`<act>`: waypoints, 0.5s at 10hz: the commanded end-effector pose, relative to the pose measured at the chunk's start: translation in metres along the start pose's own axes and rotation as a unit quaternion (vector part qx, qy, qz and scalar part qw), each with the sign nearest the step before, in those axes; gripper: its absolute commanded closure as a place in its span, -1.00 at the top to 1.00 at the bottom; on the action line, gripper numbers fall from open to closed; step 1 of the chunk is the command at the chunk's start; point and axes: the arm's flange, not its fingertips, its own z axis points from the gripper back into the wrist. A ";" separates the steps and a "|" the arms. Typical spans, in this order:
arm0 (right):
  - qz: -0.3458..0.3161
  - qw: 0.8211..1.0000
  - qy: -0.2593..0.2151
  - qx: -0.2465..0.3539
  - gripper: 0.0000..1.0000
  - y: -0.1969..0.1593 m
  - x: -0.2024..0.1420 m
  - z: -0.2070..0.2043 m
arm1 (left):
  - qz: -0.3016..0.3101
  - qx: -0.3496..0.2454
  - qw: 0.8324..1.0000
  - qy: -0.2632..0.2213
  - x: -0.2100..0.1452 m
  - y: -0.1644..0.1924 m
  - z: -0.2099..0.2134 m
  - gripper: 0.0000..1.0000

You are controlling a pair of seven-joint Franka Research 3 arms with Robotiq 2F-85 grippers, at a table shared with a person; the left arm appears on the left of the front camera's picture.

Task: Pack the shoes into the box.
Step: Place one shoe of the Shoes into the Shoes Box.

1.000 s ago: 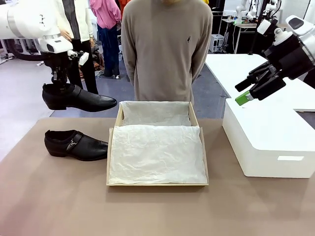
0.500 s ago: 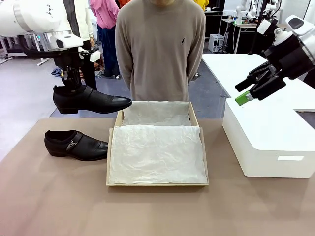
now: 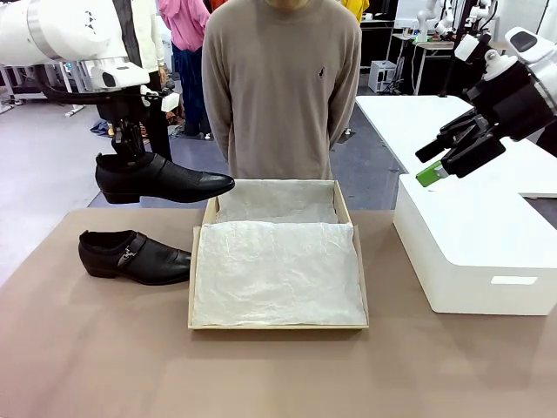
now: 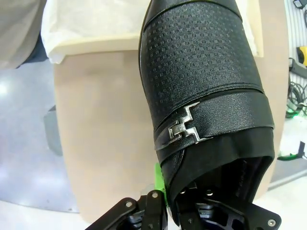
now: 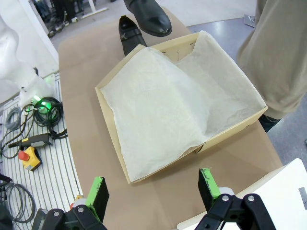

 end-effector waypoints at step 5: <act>0.011 1.000 -0.017 0.006 1.00 -0.002 0.001 -0.002 | 0.017 0.034 0.999 0.011 0.024 -0.003 0.010 -1.00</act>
